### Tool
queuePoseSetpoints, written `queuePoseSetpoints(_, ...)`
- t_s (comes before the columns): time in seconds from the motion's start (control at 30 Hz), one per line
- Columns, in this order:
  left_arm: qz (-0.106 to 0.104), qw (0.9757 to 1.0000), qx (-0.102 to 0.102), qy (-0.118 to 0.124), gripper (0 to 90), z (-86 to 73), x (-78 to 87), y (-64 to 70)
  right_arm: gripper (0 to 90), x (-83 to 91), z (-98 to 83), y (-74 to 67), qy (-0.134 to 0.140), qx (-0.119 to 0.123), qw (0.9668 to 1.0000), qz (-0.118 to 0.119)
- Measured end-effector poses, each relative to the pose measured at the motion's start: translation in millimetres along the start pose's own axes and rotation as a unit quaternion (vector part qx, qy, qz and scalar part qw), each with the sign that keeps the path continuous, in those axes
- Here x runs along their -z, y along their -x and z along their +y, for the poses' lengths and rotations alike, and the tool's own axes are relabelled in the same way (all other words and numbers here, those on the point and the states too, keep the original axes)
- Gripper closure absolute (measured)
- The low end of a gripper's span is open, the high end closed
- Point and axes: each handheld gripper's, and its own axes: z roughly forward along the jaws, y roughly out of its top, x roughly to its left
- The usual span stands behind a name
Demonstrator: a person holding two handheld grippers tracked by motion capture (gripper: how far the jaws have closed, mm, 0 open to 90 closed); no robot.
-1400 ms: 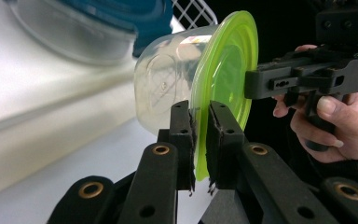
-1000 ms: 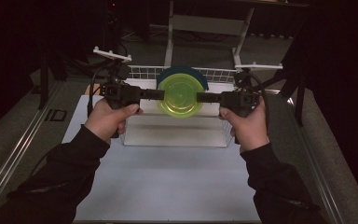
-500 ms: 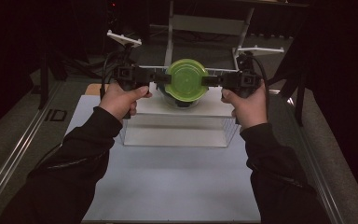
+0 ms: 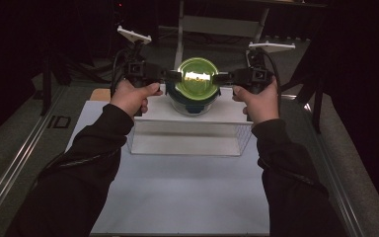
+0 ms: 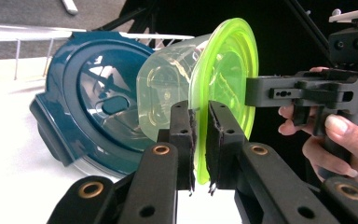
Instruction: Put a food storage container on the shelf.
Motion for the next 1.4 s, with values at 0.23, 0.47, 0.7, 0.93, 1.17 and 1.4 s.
queuePoseSetpoints(0.23,-0.017,0.9998,0.009,0.004,71.1,1.9,-8.0,-5.3,68.1,-4.0,8.1,3.1,-0.002,-0.017,0.9998,0.005)
queuePoseSetpoints(0.47,-0.004,0.9997,0.019,0.012,63.5,0.4,-18.8,-9.7,65.5,-10.7,11.8,6.4,0.002,-0.031,0.9995,0.002)
queuePoseSetpoints(0.7,-0.005,0.9995,0.028,0.016,55.6,2.1,-24.2,-9.5,60.0,-16.2,18.2,12.7,0.003,-0.049,0.9988,0.007)
queuePoseSetpoints(0.93,-0.007,0.9992,0.025,0.031,43.4,2.5,-20.6,-7.4,48.8,-14.0,20.2,10.3,0.012,-0.029,0.9995,-0.002)
queuePoseSetpoints(1.17,0.013,0.9981,0.007,0.061,42.5,-5.0,-3.2,-7.4,46.9,-0.4,9.2,11.3,0.029,-0.010,0.9994,0.013)
queuePoseSetpoints(1.4,-0.008,0.9895,-0.068,0.127,33.2,-37.5,22.8,-2.3,57.2,9.1,-13.6,8.5,0.017,0.028,0.9989,0.033)
